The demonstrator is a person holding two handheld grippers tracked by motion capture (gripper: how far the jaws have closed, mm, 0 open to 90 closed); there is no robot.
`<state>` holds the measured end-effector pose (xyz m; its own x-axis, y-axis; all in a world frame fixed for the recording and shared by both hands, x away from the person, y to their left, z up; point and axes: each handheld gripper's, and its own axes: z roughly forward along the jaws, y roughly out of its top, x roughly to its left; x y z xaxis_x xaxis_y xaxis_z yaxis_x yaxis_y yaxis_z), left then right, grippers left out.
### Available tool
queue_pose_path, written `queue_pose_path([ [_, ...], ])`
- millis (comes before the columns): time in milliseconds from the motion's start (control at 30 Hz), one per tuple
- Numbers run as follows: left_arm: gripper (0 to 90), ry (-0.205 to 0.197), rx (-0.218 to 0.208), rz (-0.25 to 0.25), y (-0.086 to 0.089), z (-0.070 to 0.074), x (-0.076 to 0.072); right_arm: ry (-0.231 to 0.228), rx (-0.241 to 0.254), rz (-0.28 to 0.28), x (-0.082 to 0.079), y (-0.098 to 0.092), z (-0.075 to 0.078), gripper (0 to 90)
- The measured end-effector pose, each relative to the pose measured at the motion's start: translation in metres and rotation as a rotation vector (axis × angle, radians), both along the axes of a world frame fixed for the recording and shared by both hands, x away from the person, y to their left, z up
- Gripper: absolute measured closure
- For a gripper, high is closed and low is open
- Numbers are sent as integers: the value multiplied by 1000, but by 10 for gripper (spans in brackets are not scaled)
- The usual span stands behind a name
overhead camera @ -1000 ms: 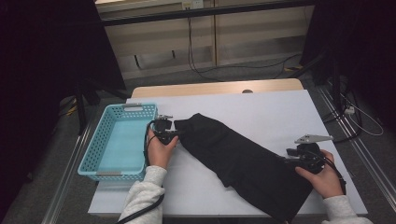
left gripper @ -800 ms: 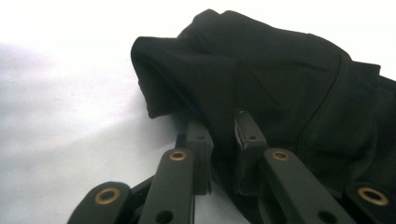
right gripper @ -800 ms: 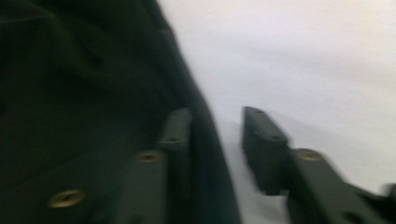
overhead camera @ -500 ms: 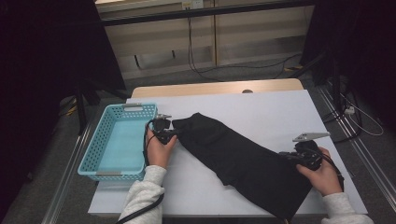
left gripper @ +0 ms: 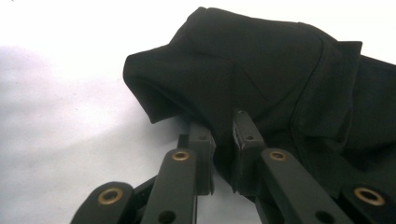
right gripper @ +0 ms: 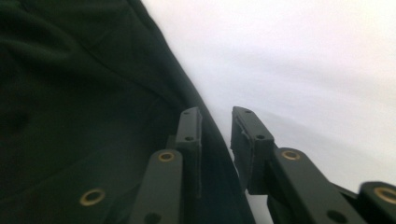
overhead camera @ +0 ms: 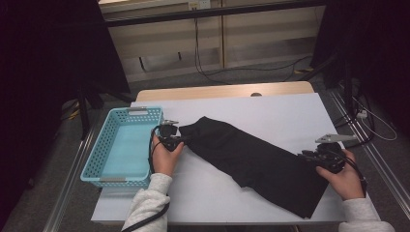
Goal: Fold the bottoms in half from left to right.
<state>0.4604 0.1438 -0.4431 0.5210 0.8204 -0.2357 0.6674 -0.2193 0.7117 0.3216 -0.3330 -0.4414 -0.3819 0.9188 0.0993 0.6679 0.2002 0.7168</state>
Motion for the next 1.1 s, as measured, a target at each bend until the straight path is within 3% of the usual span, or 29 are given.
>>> queue_pose_path([
  [100,810,-8,-1,-3,-1,1,0,-18,-3,-20,-10,-4,4,723],
  [200,782,-15,-2,-7,-1,2,1,-8,-11,-26,-17,-8,2,727],
  [400,549,-29,9,-18,-4,0,-1,-5,-31,-43,-33,-15,3,737],
  [533,447,-30,27,-20,-5,-2,-2,-2,-37,-50,-39,-21,3,740],
  [633,433,-30,33,-28,-6,-2,-3,13,-38,-42,-43,-23,1,758],
  [667,427,-36,34,-29,-7,-2,-4,30,-78,-42,-43,-21,-1,793],
  [700,420,-36,34,-29,-7,-2,-4,30,-78,-42,-43,-21,-1,793],
  [767,408,-45,37,-32,-6,0,-4,42,-114,-38,-41,-22,-3,900],
  [1000,391,-50,33,-41,-7,1,-6,19,-88,-65,-45,-34,10,900],
  [1100,369,-51,33,-50,-8,2,-6,35,-90,-63,-46,-34,8,900],
])
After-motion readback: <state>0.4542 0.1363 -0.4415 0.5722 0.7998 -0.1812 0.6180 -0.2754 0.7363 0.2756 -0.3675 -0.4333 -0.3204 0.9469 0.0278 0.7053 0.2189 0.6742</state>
